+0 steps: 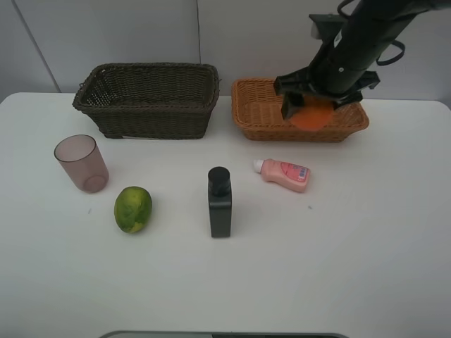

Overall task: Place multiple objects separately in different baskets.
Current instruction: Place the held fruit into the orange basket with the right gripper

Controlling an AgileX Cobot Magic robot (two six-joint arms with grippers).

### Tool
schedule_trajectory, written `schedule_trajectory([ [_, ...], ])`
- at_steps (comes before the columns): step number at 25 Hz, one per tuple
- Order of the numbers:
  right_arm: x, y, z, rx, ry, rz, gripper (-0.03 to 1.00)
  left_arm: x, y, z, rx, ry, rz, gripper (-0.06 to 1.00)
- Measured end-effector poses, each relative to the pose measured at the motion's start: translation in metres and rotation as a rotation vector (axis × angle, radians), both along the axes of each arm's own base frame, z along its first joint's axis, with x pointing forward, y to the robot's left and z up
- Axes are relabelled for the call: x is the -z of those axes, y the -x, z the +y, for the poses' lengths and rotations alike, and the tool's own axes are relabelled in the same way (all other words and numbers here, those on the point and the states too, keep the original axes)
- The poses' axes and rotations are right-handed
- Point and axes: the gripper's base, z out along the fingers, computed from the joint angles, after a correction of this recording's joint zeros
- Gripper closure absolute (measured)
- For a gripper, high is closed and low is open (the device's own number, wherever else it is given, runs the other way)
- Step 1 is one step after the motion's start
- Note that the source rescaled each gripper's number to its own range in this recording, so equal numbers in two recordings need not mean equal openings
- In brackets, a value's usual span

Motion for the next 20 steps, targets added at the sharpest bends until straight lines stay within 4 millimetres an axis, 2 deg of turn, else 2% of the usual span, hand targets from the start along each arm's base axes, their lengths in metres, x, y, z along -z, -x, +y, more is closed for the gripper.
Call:
schedule_trajectory([
  [7,0.010,-0.047,-0.033,0.081,0.063,-0.045,0.33,0.000,0.000,0.000,0.000,0.000,0.000,-0.06],
  [12,0.022,-0.067,-0.058,0.206,0.020,-0.095,0.33,0.000,0.000,0.000,0.000,0.000,0.000,-0.06],
  [14,0.029,-0.072,-0.064,0.239,0.006,-0.106,0.33,0.000,0.000,0.000,0.000,0.000,0.000,-0.06],
  [20,0.056,-0.084,-0.063,0.230,0.006,-0.116,0.33,0.000,0.000,0.000,0.000,0.000,0.000,-0.06],
])
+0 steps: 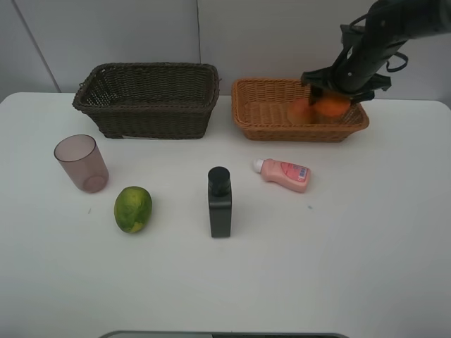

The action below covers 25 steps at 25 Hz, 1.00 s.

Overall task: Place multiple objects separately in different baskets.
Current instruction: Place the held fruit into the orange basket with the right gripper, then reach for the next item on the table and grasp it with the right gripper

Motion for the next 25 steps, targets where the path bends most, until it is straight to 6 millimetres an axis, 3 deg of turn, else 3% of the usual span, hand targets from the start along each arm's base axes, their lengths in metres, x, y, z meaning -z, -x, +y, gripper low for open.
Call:
schedule_trajectory([
  [9,0.007,-0.009,0.003,-0.022,-0.024,-0.071,0.33,0.000,0.000,0.000,0.000,0.000,0.000,-0.06],
  [15,0.007,-0.009,0.003,-0.025,-0.018,-0.072,0.03,0.000,0.000,0.000,0.000,0.000,0.000,-0.06],
  [25,-0.004,-0.004,0.001,-0.016,-0.008,-0.058,-0.01,0.000,0.000,0.000,0.000,0.000,0.000,-0.06],
])
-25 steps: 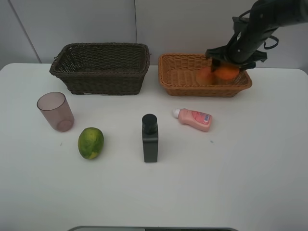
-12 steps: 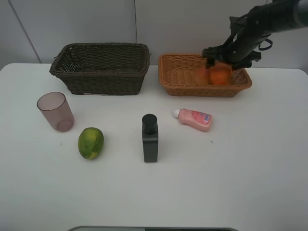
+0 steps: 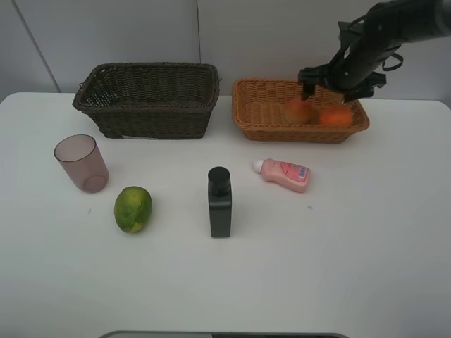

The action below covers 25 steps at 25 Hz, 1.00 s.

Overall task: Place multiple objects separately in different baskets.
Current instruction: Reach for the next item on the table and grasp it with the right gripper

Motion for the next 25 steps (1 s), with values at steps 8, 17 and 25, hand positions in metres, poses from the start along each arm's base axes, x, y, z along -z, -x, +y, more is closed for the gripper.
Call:
schedule_trajectory([
  [8,-0.026,0.018,0.011,-0.018,0.031,0.055,-0.01,0.000,0.000,0.000,0.000,0.000,0.000,-0.06],
  [17,-0.061,0.049,0.041,-0.083,0.067,0.110,-0.01,0.000,0.000,0.000,0.000,0.000,0.000,-0.06],
  [25,-0.080,0.079,0.066,-0.202,0.128,0.203,-0.01,0.000,0.000,0.000,0.000,0.000,0.000,-0.06],
])
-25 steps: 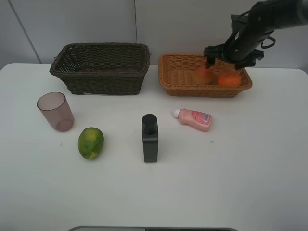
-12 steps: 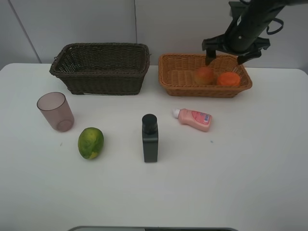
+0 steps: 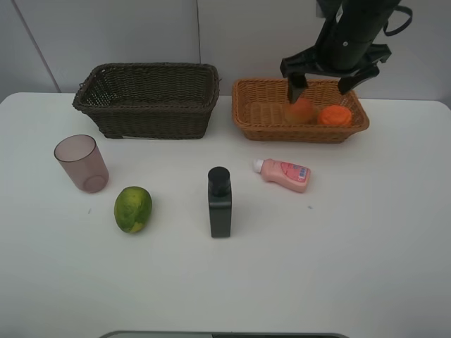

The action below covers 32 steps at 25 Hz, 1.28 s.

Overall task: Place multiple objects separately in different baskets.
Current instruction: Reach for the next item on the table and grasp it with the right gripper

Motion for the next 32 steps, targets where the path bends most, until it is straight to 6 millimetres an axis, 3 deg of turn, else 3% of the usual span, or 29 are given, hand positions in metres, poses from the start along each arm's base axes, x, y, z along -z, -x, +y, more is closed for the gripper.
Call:
schedule_trajectory([
  [7,-0.016,0.027,0.029,-0.086,0.000,0.025,-0.01,0.000,0.000,0.000,0.000,0.000,0.000,-0.06],
  [15,-0.025,0.064,0.076,-0.198,-0.069,0.067,-0.01,0.000,0.000,0.000,0.000,0.000,0.000,-0.06],
  [23,-0.025,0.095,0.113,-0.105,-0.149,0.091,-0.01,0.000,0.000,0.000,0.000,0.000,0.000,-0.06],
  [27,-0.019,0.102,0.124,-0.028,-0.148,0.079,-0.01,0.000,0.000,0.000,0.000,0.000,0.000,-0.06],
  [32,0.005,0.110,0.143,-0.009,-0.099,0.126,-0.01,0.000,0.000,0.000,0.000,0.000,0.000,-0.06],
])
